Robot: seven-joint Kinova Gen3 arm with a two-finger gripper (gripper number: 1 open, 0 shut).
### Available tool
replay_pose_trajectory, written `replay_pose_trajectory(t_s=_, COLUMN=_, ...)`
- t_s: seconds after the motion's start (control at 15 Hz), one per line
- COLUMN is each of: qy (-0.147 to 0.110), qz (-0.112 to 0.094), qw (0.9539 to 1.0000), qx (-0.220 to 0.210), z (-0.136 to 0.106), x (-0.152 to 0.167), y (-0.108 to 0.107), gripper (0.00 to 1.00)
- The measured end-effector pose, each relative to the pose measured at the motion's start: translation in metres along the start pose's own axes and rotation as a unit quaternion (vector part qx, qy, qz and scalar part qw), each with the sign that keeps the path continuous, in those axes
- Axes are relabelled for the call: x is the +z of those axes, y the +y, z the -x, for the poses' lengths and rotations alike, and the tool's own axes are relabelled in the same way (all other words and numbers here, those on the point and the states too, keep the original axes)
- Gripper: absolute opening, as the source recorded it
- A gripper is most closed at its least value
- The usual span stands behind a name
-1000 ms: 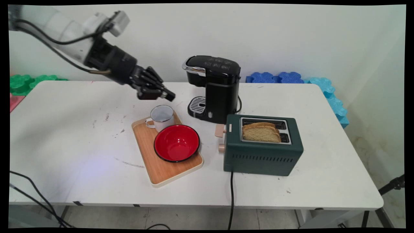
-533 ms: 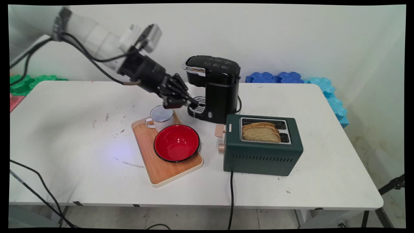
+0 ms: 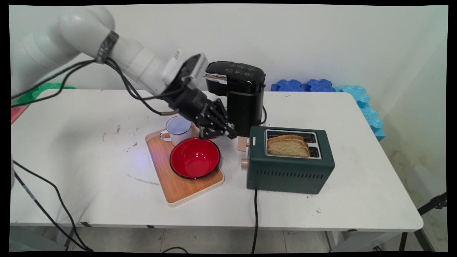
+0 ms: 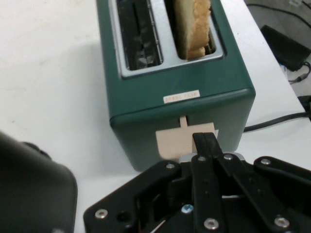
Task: Press the toaster switch
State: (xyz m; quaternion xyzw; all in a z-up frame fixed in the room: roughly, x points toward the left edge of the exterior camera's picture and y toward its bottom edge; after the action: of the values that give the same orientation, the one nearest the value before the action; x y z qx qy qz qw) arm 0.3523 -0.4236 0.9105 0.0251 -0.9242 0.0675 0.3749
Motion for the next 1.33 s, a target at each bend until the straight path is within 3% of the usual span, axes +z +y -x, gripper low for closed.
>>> replay_pose_trajectory(t_s=0.47, qy=-0.023, qz=0.007, qw=0.9996, qx=0.017, z=-0.004, x=0.036, y=-0.003, gripper=0.0)
replay_pose_trajectory(t_s=1.33, qy=-0.041, qz=0.012, qw=0.999, qx=0.014, z=0.009, x=0.06, y=-0.002, gripper=0.0)
